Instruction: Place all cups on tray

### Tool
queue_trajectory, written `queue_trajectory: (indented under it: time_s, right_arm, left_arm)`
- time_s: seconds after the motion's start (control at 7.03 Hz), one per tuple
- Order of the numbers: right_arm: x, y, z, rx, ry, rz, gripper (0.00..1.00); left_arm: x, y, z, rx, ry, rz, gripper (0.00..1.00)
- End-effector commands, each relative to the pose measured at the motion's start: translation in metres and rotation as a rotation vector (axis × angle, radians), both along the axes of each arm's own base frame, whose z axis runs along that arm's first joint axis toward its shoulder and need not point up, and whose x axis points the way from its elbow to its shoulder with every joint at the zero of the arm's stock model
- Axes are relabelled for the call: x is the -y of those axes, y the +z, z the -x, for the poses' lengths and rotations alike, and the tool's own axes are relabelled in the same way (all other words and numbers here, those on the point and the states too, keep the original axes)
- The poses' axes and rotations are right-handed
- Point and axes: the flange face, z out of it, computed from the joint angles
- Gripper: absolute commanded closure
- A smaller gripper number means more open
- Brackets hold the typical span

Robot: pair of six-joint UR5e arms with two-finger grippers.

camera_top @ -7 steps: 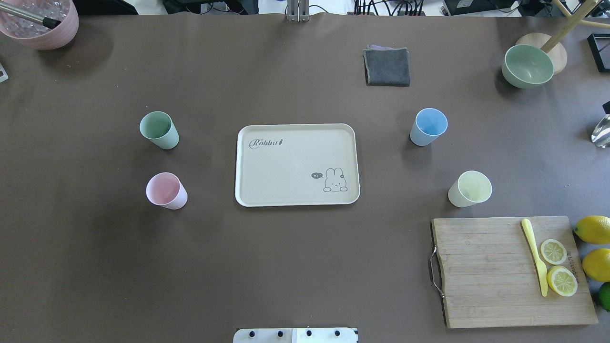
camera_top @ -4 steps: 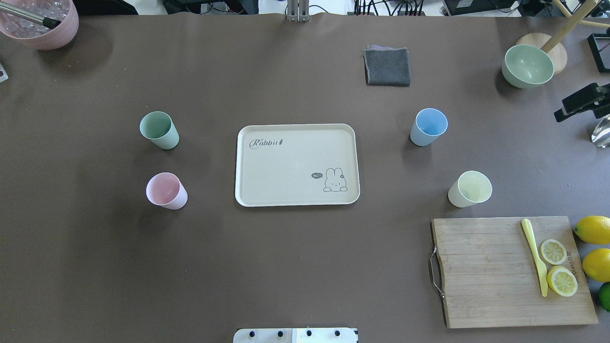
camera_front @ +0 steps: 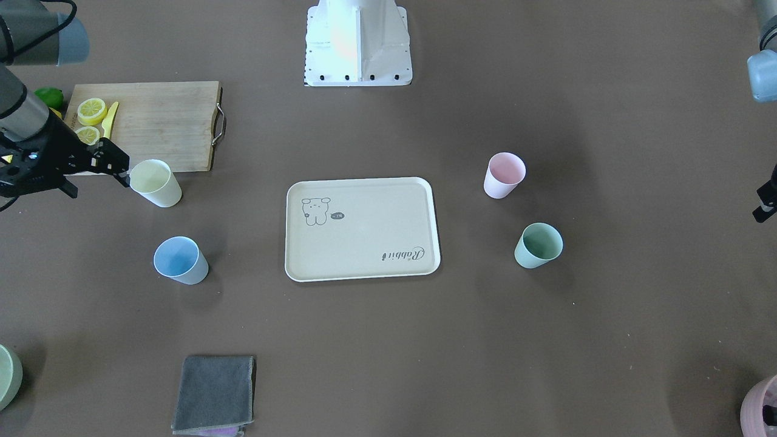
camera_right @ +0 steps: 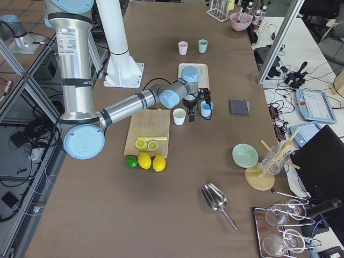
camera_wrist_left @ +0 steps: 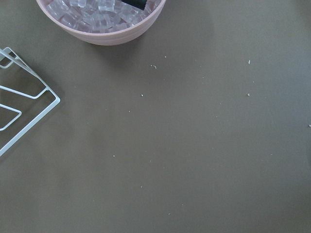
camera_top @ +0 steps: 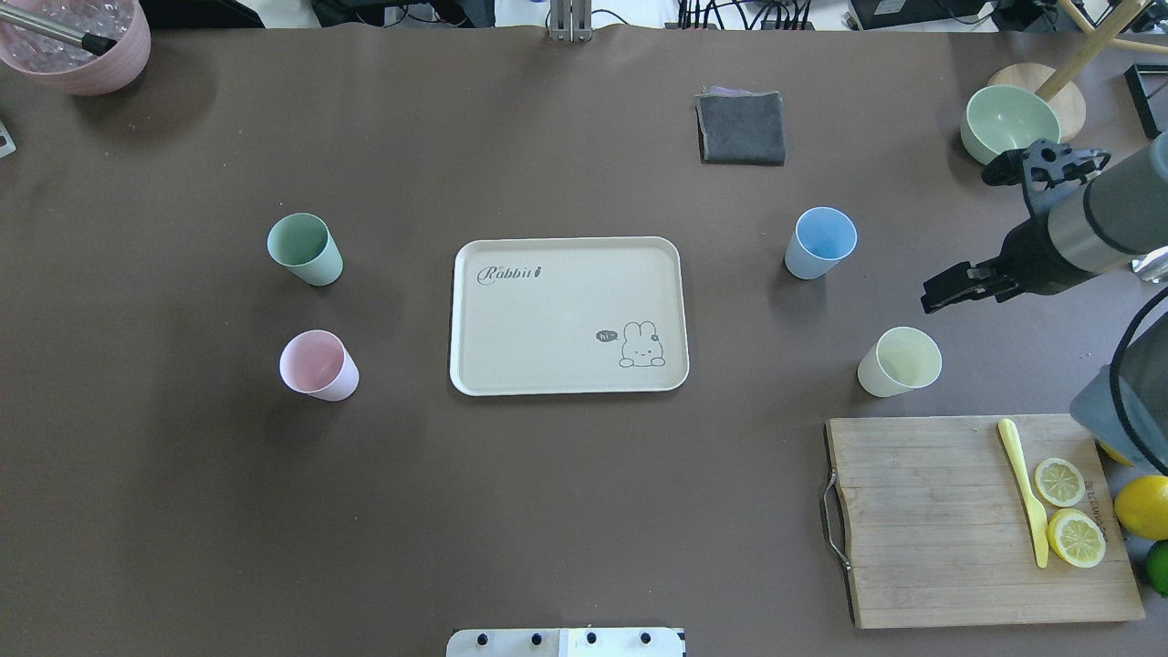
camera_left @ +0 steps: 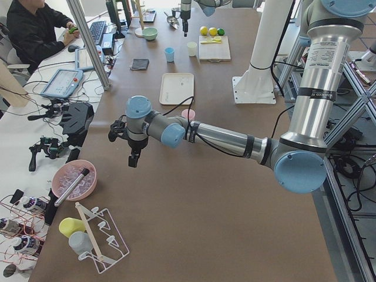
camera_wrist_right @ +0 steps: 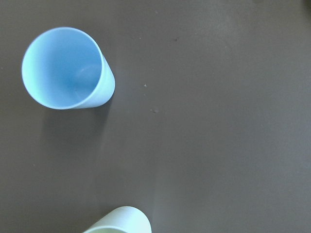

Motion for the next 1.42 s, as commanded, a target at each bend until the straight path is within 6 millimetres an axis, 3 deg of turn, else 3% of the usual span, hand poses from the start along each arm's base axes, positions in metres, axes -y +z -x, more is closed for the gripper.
queue_trajectory:
  time_s: [0.0,0.28,0.57,0.71,0.85,1.28]
  right_arm:
    - [-0.013,0.015,0.031,0.017,0.023,0.038,0.0]
    - [-0.023,0.019,0.044,0.014,-0.007,0.041,0.0]
    - [-0.028,0.023,0.042,0.009,-0.015,0.043,0.04]
    - [-0.028,0.022,0.041,0.017,-0.012,0.032,0.41]
    - [-0.028,0.02,0.041,0.024,-0.014,0.021,0.96]
    - [-0.03,0.022,0.038,0.024,-0.002,0.004,1.0]
  left_arm:
    - [0.001,-0.001,0.0,0.01,-0.008,-0.001,0.02]
    - [0.001,0.0,0.0,0.006,-0.005,0.005,0.02]
    - [0.002,-0.001,0.0,0.005,-0.006,0.006,0.02]
    - [0.002,-0.001,0.0,0.004,-0.005,0.008,0.03]
    - [0.002,-0.001,0.0,0.006,-0.006,0.008,0.03]
    - [0.001,0.001,0.0,0.006,-0.006,0.011,0.03]
